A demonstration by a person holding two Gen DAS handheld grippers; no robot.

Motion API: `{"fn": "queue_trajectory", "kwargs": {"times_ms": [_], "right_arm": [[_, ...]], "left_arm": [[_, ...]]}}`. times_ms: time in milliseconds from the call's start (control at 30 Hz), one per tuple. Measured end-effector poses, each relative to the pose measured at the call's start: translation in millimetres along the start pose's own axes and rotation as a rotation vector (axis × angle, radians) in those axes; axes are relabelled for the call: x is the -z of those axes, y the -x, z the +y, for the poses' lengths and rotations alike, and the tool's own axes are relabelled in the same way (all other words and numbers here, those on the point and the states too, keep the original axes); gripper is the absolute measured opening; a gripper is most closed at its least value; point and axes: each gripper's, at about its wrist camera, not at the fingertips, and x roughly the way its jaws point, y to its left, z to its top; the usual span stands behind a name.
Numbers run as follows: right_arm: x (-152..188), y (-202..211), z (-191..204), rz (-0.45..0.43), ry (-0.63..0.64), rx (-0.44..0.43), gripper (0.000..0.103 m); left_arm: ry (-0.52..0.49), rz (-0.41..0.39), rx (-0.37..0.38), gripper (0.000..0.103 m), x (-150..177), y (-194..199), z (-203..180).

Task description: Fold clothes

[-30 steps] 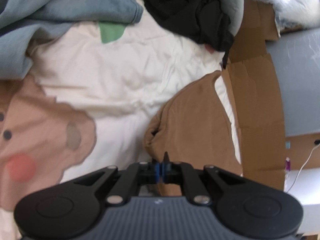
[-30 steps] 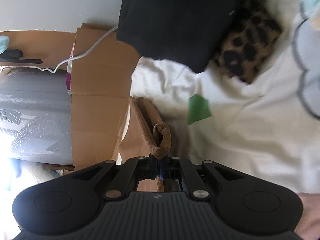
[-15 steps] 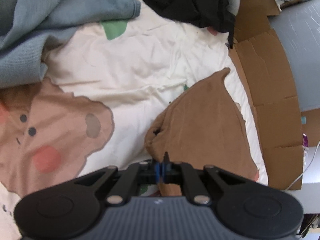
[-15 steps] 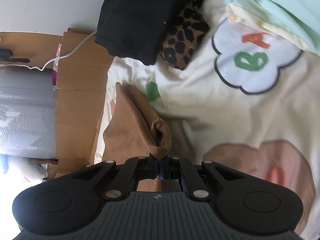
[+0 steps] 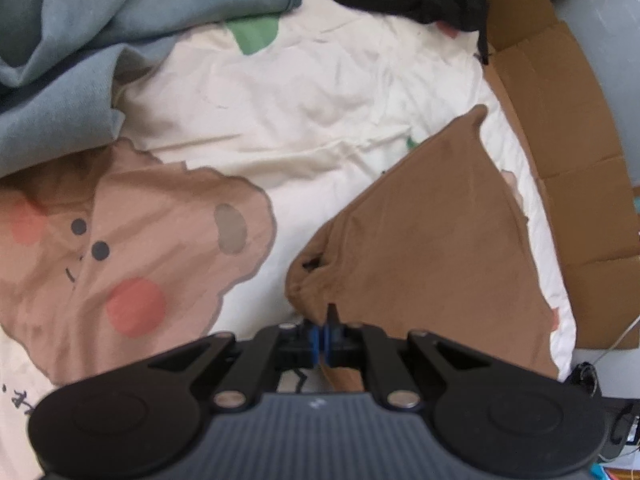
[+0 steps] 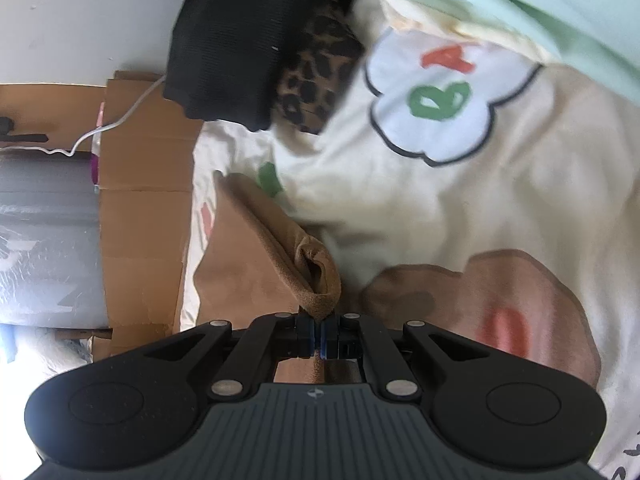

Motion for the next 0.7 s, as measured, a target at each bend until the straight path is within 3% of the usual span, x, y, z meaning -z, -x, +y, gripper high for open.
{"fn": "queue_trajectory", "kwargs": {"times_ms": [367,467,567,633,700], "right_arm": [[3,-12,-34,-0.010,-0.023,-0.015,0.001],[1,-15,-27,0.017,0.040,0.026,0.002],[-5,-7,-15,0.033,0.092,0.111,0.015],[-7,4,-5,0.020,0.169,0.169,0.029],[-8,15,5,-0.008,0.250,0.224,0.034]], "left_arm": [[0.018,0.030,0.029,0.003,-3,-22,25],[0.025,0.033,0.018,0.003,-3,-25,25],[0.000,0.030,0.015,0.003,-3,-24,22],[-0.002,0.028,0.022,0.003,-2,-23,24],[-0.016,0.033,0.024,0.003,0,-24,24]]}}
